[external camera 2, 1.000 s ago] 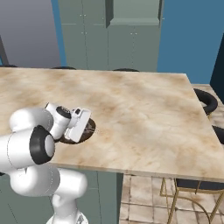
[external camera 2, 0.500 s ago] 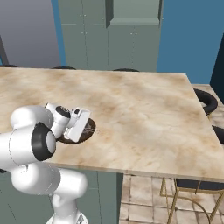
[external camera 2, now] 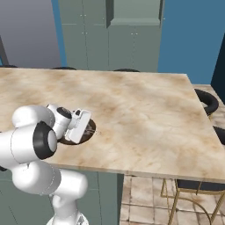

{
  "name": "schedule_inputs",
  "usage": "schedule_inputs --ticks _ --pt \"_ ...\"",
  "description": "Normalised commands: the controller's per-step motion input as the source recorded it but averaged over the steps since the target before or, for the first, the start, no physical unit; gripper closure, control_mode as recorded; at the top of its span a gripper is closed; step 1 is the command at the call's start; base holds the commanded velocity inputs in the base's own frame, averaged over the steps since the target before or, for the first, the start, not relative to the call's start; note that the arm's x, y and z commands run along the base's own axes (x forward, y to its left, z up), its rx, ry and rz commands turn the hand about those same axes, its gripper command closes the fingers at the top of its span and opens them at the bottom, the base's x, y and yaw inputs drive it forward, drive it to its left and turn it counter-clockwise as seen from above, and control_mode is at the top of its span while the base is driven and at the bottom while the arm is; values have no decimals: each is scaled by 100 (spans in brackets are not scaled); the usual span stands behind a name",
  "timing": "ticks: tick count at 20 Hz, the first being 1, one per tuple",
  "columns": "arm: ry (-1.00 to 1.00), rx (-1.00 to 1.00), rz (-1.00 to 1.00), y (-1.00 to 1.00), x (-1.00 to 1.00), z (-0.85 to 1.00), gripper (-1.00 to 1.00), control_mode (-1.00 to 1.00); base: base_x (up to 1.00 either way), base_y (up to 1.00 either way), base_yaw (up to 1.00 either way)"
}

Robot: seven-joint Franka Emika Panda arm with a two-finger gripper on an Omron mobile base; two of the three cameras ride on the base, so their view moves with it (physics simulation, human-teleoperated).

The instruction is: Open the cabinet and setup a tea strainer by placing it in the bowl upright.

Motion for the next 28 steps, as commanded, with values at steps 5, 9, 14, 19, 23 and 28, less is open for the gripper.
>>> schedule_inputs --ticks 5,9,14,19,23,28 --pt "0 0 0 0 0 -6 100 -100 0 0 0" --pt "0 0 0 2 0 -4 100 -100 0 0 0" --pt "0 0 0 2 0 -1 -100 -100 0 0 0" --pt "0 0 0 0 0 0 -100 -100 0 0 0" --pt "0 0 0 0 0 0 -100 -100 0 0 0" --pt "4 0 0 0 0 0 -100 -100 0 0 0"
